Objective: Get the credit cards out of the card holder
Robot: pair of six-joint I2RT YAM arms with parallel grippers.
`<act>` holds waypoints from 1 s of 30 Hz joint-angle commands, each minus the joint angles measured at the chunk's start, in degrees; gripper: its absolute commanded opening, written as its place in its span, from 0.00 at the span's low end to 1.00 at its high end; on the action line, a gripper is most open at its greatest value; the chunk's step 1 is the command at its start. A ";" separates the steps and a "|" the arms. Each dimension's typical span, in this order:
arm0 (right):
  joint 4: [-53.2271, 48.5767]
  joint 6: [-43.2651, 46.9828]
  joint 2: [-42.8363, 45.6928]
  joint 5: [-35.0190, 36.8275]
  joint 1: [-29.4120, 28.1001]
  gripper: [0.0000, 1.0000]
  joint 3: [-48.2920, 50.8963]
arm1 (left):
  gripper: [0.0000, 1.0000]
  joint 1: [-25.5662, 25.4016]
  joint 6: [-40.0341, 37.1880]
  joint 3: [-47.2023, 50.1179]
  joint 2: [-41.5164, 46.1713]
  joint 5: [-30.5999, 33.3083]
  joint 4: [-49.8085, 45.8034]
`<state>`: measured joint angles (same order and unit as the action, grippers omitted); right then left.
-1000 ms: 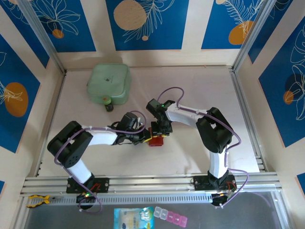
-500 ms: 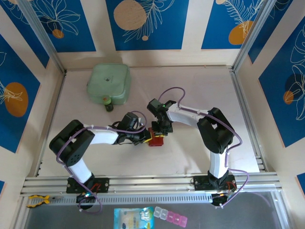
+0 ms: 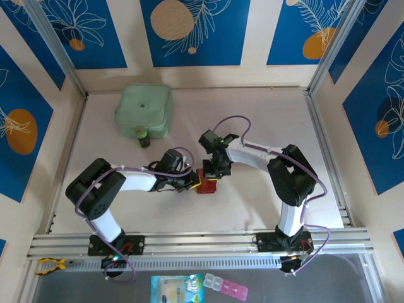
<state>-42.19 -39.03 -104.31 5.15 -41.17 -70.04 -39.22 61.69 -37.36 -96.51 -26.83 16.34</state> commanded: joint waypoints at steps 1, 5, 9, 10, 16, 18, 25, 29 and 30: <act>-1.62 0.52 1.47 1.42 1.15 0.00 2.22 | 0.08 0.99 0.81 3.21 -2.48 2.88 -5.91; -2.05 0.61 3.37 2.27 2.21 0.00 3.57 | 0.08 1.06 0.77 3.18 -1.97 2.80 -6.37; -2.49 0.27 4.98 3.02 3.24 0.06 4.87 | 0.12 1.02 0.71 2.67 -0.68 2.14 -6.22; -2.40 0.08 5.28 3.12 3.36 0.09 5.18 | 0.13 1.01 0.51 2.33 -0.39 1.90 -6.51; -0.67 -0.11 5.34 1.53 4.23 0.23 6.33 | 0.22 0.92 -0.93 -0.98 2.51 1.42 -10.00; 0.51 -0.17 5.10 0.39 4.51 0.25 6.72 | 0.25 0.87 -1.75 -2.36 3.72 1.62 -12.13; 4.35 -0.53 3.72 -4.10 5.66 0.27 8.21 | 0.27 0.90 -3.84 -5.06 6.55 3.12 -17.12; 5.60 -0.64 2.97 -5.05 5.83 0.29 9.10 | 0.28 0.83 -4.47 -5.35 7.08 3.85 -18.32; 5.93 -0.66 2.77 -5.15 5.84 0.29 9.34 | 0.28 0.88 -4.41 -5.19 7.14 3.89 -18.36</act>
<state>-37.43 -39.07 -100.31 2.50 -35.59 -61.78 -38.89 58.96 -41.65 -90.65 -24.32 1.10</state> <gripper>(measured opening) 0.290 0.278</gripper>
